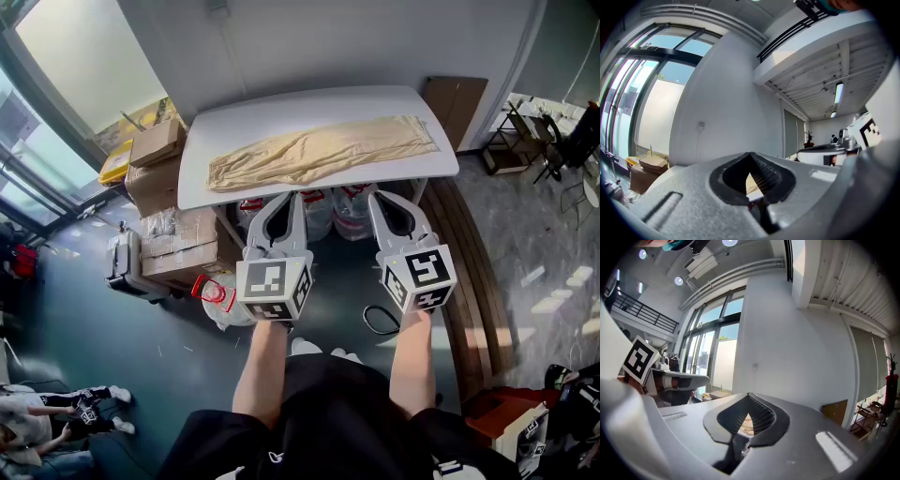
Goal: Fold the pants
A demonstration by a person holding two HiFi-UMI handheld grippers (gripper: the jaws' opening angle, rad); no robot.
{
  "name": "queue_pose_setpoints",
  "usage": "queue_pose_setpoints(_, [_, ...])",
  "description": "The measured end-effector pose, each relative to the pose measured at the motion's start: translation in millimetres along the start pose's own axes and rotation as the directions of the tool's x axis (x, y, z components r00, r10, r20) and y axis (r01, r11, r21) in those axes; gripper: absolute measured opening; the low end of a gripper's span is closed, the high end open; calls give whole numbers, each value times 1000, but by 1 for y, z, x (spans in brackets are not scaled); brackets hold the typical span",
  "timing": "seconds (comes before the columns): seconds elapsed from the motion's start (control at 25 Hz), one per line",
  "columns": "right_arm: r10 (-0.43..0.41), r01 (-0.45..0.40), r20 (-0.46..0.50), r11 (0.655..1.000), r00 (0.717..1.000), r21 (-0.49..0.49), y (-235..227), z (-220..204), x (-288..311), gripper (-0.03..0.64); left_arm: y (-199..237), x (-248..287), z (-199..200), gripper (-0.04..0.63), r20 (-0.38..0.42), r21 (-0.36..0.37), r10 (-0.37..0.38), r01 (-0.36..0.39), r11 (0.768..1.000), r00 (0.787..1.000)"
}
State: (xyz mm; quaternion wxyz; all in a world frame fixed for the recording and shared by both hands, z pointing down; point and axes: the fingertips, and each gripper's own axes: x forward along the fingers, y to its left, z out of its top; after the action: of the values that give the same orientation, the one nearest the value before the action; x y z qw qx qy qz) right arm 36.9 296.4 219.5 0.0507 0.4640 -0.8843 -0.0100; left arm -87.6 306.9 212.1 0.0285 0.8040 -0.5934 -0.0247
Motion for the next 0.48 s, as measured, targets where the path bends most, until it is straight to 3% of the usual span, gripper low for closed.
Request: queue_pose_setpoints(0.48, [12,-12,-5,1000,1000,-21,16,-3,16,3,21,-3,-11,3,-14,-16,8,-8,1000,1000])
